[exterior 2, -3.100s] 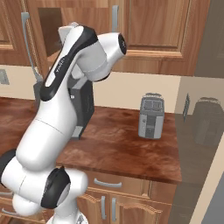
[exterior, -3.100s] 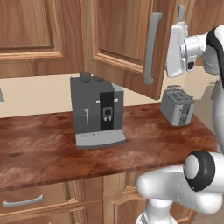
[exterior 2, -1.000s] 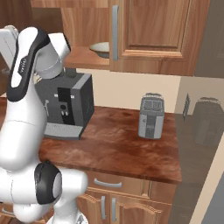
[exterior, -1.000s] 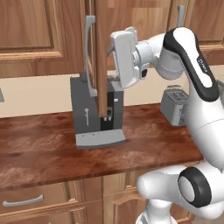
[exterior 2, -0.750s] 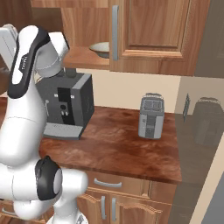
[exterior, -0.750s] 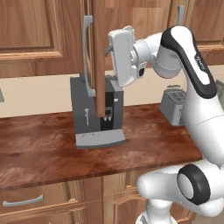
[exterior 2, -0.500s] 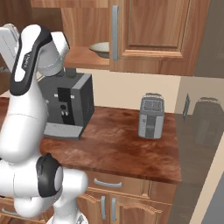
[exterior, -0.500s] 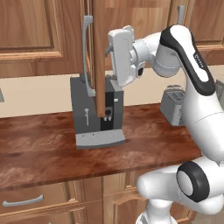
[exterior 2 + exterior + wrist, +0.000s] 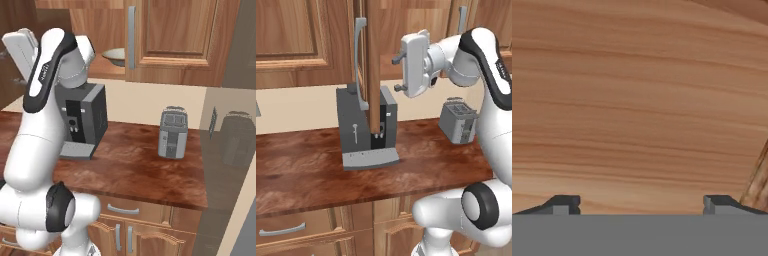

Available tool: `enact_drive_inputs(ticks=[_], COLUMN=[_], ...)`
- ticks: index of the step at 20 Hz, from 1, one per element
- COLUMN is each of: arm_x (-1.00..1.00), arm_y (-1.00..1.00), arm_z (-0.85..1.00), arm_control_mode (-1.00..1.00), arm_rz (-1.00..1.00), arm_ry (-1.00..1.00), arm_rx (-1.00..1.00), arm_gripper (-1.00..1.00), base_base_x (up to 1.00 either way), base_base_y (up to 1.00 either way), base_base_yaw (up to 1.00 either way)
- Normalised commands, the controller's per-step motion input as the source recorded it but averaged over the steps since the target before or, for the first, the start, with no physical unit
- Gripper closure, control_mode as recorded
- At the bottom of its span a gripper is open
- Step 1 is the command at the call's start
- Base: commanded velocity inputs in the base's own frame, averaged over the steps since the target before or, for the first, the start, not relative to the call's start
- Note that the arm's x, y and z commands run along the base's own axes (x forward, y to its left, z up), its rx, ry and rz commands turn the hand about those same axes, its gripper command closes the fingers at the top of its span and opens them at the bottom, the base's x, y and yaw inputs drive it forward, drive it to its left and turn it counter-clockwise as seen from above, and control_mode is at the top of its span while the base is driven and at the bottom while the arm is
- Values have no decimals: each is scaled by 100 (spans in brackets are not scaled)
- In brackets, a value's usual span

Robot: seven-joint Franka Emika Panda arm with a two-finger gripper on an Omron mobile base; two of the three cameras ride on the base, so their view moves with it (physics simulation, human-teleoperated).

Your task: Move the bowls from the cabinet to the plates on the dining table.

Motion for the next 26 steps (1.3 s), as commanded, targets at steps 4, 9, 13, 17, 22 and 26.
enact_drive_inputs(ticks=[4,9,13,17,22,26], arm_x=[-20,-44,-47,-48,-45,-32], arm_y=[-53,-24,0,-4,-19,-35], arm_z=[1,3,0,0,0,0], arm_control_mode=[-100,-100,-100,-100,-100,-100], arm_rz=[0,0,0,0,0,-4], arm_ry=[-15,-14,-13,-18,-17,-17], arm_rx=[-2,-8,-12,-17,-19,-20], arm_gripper=[-100,-100,-100,-100,-100,-100], base_base_x=[0,0,0,0,0,0], base_base_y=[0,0,0,0,0,0], base_base_yaw=[0,0,0,0,0,0])
